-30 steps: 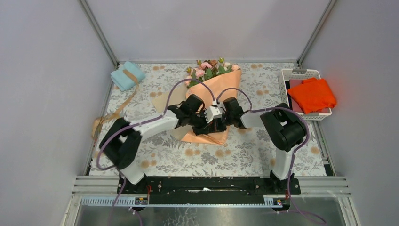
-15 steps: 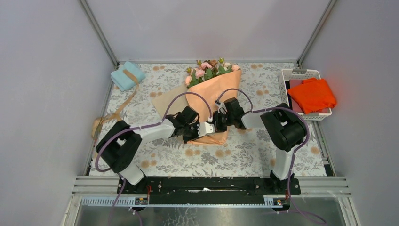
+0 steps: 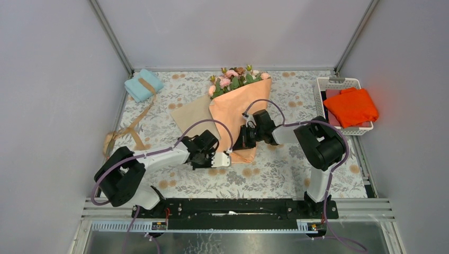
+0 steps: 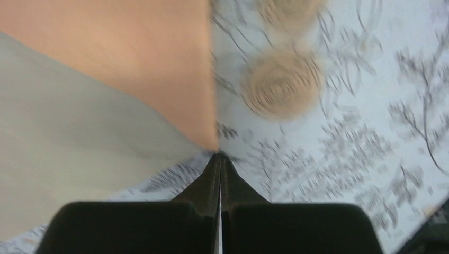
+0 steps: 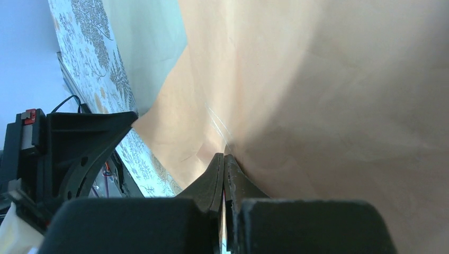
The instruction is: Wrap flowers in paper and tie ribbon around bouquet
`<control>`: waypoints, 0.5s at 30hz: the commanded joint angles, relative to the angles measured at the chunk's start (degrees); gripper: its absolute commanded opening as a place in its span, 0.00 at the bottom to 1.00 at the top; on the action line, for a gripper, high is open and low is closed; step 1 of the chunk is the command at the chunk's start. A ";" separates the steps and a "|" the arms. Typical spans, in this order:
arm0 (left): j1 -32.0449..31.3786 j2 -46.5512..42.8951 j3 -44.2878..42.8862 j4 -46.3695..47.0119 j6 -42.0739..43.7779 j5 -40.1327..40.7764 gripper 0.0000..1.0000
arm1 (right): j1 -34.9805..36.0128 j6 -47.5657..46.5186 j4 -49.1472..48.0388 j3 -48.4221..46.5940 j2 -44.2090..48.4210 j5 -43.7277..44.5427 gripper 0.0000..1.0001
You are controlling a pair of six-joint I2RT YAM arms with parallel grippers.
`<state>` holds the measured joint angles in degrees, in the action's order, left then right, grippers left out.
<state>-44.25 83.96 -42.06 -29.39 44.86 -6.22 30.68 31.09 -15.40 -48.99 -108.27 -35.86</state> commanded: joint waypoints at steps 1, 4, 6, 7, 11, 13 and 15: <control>0.23 -2.54 -2.86 -18.48 1.84 1.16 0.00 | -0.83 -4.15 9.05 1.53 -1.28 6.47 0.00; -0.41 -2.50 -10.12 -18.84 -0.79 -3.21 0.00 | -0.82 -4.25 9.26 1.45 -1.66 6.19 0.00; -1.75 -0.83 -14.14 -15.62 -3.20 -6.64 0.00 | -0.86 -4.46 9.49 1.20 -1.92 6.17 0.00; -2.58 0.47 -15.48 -13.22 -4.48 -7.43 0.00 | -0.85 -4.36 9.51 1.11 -1.96 6.25 0.00; -5.22 6.38 -16.89 -2.41 -6.66 -7.24 0.06 | -0.85 -4.03 9.41 0.45 -2.19 6.19 0.00; -6.16 9.45 -16.94 -0.21 -7.05 -7.31 0.12 | -0.81 -4.14 9.65 0.03 -2.50 6.15 0.00; -6.61 11.86 -16.28 1.27 -6.83 -6.95 0.13 | -0.80 -4.32 9.98 -0.30 -2.85 6.05 0.00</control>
<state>-49.69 90.87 -59.33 -33.95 39.70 -12.03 30.63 30.57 -13.78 -49.74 -108.29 -35.83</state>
